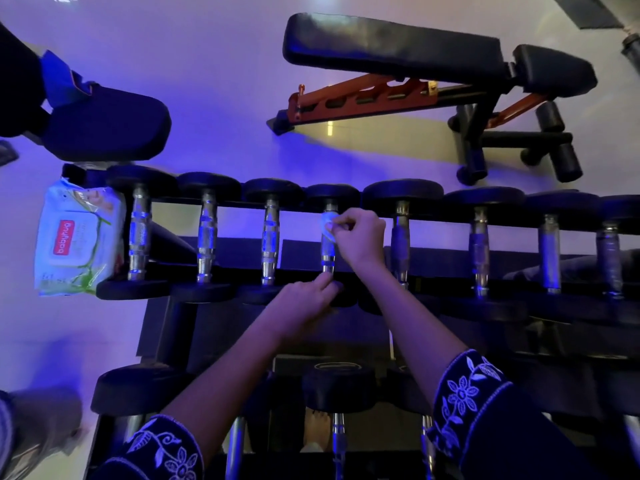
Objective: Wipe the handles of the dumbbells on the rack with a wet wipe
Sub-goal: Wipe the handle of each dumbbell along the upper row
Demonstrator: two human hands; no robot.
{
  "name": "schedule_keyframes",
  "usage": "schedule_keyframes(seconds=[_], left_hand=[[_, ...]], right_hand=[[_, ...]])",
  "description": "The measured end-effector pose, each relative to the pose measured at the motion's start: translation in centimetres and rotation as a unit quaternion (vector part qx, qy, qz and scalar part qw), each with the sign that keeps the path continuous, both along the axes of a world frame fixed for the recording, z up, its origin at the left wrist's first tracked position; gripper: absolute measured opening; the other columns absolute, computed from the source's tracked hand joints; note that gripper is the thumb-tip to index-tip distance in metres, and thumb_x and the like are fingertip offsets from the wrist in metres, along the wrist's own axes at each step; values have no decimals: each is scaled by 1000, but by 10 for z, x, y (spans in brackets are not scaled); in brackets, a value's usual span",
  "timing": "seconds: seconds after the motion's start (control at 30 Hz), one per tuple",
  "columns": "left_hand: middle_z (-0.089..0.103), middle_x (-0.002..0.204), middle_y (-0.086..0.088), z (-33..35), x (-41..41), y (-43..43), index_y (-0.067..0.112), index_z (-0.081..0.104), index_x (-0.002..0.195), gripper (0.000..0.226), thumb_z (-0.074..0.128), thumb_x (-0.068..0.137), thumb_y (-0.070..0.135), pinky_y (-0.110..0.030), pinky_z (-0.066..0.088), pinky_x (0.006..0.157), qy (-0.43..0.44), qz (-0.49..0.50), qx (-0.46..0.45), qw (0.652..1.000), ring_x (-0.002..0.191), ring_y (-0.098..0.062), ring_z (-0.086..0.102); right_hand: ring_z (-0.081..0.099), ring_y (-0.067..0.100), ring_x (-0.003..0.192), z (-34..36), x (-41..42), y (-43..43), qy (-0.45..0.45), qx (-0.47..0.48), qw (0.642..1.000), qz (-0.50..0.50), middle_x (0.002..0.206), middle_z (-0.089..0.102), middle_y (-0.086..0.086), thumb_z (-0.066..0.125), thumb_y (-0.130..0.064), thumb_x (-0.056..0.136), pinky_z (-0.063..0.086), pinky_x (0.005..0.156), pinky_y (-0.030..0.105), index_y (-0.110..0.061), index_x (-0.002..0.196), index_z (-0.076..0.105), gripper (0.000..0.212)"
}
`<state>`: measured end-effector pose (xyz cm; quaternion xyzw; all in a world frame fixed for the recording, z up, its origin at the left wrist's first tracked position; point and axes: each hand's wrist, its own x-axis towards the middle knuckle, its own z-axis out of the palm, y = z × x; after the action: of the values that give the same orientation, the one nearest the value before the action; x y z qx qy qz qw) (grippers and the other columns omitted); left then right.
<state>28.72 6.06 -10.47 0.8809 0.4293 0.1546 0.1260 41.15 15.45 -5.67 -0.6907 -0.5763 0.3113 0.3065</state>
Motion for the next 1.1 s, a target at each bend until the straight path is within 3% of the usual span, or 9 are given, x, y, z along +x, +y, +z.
schedule_keyframes(seconds=[0.1, 0.2, 0.3, 0.37, 0.53, 0.7, 0.9, 1.0, 1.1], left_hand=[[54, 106, -2, -6, -8, 0, 13, 53, 117, 43, 73, 79, 21, -35, 52, 46, -78, 12, -40, 996, 63, -30, 65], [55, 103, 2, -6, -8, -9, 21, 50, 117, 39, 66, 81, 25, -35, 55, 54, -128, 48, -47, 990, 69, -28, 65], [67, 102, 4, -6, -6, -14, 19, 62, 114, 35, 68, 81, 30, -61, 49, 92, -50, 85, 68, 993, 85, -15, 68], [72, 107, 6, -6, -7, -17, 19, 70, 112, 32, 63, 85, 33, -69, 36, 101, -2, 92, 129, 987, 94, -8, 70], [69, 119, 12, -11, -30, -12, 26, 66, 124, 39, 54, 89, 36, -48, 49, 98, -43, 38, 50, 997, 107, -3, 66], [71, 115, 11, 2, -35, -9, 24, 70, 121, 40, 53, 88, 38, -26, 58, 79, -86, 41, -40, 995, 104, -7, 68], [76, 100, 3, 9, -39, -3, 23, 71, 117, 48, 65, 78, 51, -34, 59, 69, -92, 92, -124, 984, 84, -16, 72], [75, 105, -1, 13, -39, 4, 22, 68, 123, 53, 80, 75, 44, -36, 57, 80, -78, 114, -191, 972, 94, -17, 71], [73, 112, -2, 16, -40, 9, 22, 66, 125, 56, 82, 74, 39, -31, 53, 87, -62, 108, -226, 966, 103, -17, 68]], right_hand=[[52, 1, 61, -4, 6, -2, 20, -7, 1000, -5, 66, 63, -2, 75, -7, 75, 35, 55, 0, -6, 76, 73, 2], [54, 4, 59, -16, 21, -16, 8, -17, 1000, 25, 64, 66, -2, 77, -11, 73, 40, 55, 12, -9, 73, 73, 5], [56, 2, 59, -20, 28, -22, 6, -18, 999, 37, 68, 69, 0, 79, -13, 72, 45, 59, 15, -10, 75, 74, 7], [53, -5, 56, -15, 23, -19, 21, -7, 999, 36, 67, 68, -1, 78, -12, 72, 41, 57, 7, -9, 76, 74, 6], [53, 5, 59, -5, 3, 5, 22, 23, 999, -2, 64, 61, -4, 75, -7, 75, 36, 54, 4, -7, 75, 73, 2], [55, 7, 64, -17, 1, -20, 14, -5, 1000, -15, 69, 65, 3, 72, -4, 75, 34, 54, 7, -6, 73, 69, 5], [58, 11, 70, -11, -1, -11, 13, -31, 999, -31, 71, 65, 2, 73, -6, 74, 37, 60, 15, -6, 70, 69, 6], [60, 10, 72, -6, -5, 11, 61, -31, 996, -54, 77, 68, 3, 73, -7, 77, 43, 63, 15, -8, 73, 68, 7], [58, 10, 71, -10, 1, -4, 44, -32, 998, -37, 74, 67, 2, 72, -5, 75, 35, 55, 2, -5, 71, 67, 7]])
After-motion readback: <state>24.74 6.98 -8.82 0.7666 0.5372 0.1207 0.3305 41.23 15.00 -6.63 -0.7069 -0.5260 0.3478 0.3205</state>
